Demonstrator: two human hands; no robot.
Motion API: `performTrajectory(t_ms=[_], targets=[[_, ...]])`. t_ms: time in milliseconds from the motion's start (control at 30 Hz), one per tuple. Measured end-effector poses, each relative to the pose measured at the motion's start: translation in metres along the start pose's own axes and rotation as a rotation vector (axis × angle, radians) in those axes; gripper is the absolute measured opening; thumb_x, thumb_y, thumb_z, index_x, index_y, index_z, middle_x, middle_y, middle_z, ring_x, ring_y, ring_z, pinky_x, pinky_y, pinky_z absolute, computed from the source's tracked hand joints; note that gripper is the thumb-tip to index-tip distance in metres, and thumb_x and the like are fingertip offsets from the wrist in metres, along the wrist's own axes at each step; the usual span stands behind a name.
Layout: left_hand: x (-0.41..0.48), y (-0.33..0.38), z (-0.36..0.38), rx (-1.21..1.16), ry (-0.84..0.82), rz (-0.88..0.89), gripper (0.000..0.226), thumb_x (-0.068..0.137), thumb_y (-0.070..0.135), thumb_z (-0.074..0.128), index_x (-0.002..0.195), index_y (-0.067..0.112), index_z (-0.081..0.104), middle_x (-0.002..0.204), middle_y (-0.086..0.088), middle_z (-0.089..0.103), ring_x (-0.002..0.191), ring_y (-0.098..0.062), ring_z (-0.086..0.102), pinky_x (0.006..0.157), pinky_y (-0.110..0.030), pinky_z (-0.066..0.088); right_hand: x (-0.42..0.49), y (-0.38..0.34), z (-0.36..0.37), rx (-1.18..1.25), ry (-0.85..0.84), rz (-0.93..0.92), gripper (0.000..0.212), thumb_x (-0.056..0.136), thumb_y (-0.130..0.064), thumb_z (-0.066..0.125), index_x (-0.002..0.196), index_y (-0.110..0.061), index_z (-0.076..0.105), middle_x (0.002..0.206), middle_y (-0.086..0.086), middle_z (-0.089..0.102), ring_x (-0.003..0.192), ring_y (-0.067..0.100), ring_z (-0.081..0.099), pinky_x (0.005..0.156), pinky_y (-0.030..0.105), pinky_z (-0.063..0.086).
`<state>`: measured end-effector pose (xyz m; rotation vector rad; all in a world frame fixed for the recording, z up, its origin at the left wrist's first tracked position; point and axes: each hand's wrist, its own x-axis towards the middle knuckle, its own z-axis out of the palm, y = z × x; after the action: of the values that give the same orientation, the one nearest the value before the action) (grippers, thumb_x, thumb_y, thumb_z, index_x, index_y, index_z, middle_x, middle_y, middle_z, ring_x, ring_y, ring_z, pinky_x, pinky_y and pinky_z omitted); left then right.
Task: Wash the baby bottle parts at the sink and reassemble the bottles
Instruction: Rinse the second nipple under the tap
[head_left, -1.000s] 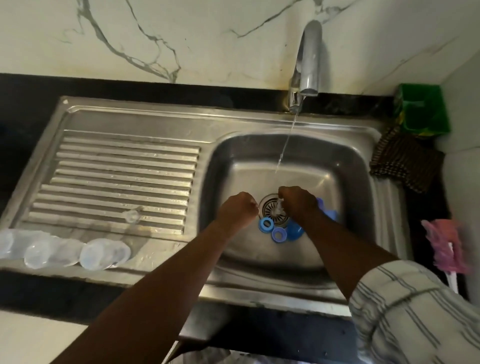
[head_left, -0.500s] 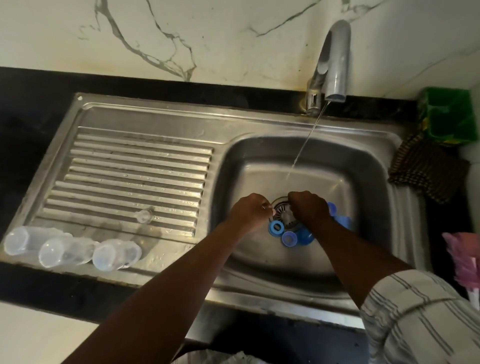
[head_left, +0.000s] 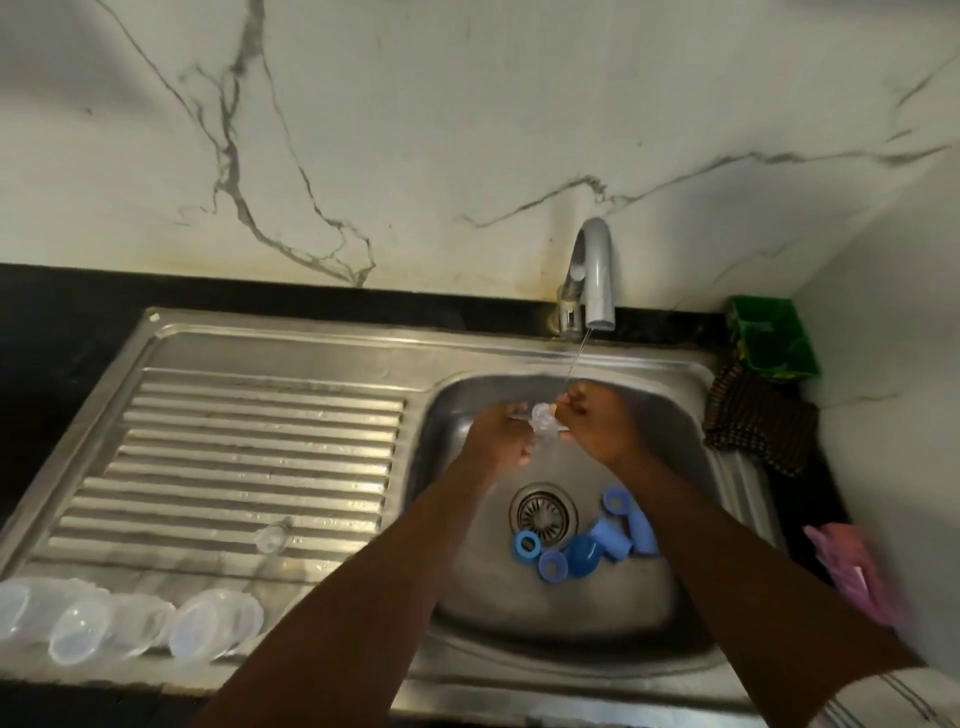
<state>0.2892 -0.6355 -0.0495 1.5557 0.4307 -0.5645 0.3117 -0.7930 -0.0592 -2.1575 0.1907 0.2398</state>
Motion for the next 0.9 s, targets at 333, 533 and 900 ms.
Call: performTrajectory(t_ms=[333,533,900], targets=[[0.012,0.031,0.017,-0.104,-0.067,0.155,0.011,0.093,0.002,0.065,0.093,0.011,0.070,0.098,-0.014,0.073,0.097,-0.032,0.072,0.082,-0.035,0.060,-0.002,-0.033,-0.030,-0.064,-0.043,-0.064,0.014,0.091,-0.021,0.070,0.104,-0.015,0.071,0.096,0.005,0.072,0.088,0.017,0.069,0.076,0.021,0.056],[0.011,0.036,0.024,-0.133,-0.091,0.171,0.025,0.086,-0.002,0.071,0.109,0.007,0.073,0.102,-0.011,0.076,0.090,-0.018,0.075,0.074,-0.023,0.060,-0.004,-0.034,-0.041,-0.165,0.120,-0.080,0.013,0.095,-0.019,0.064,0.104,-0.013,0.071,0.099,0.006,0.072,0.089,0.021,0.068,0.083,0.036,0.057],[0.004,0.037,0.012,-0.096,-0.106,0.376,0.023,0.090,0.008,0.071,0.113,0.007,0.072,0.100,-0.011,0.076,0.092,-0.023,0.074,0.081,-0.030,0.060,-0.014,-0.030,-0.036,0.679,-0.045,0.175,0.026,0.083,0.013,0.066,0.106,0.001,0.061,0.105,0.020,0.071,0.098,0.033,0.071,0.087,0.040,0.059]])
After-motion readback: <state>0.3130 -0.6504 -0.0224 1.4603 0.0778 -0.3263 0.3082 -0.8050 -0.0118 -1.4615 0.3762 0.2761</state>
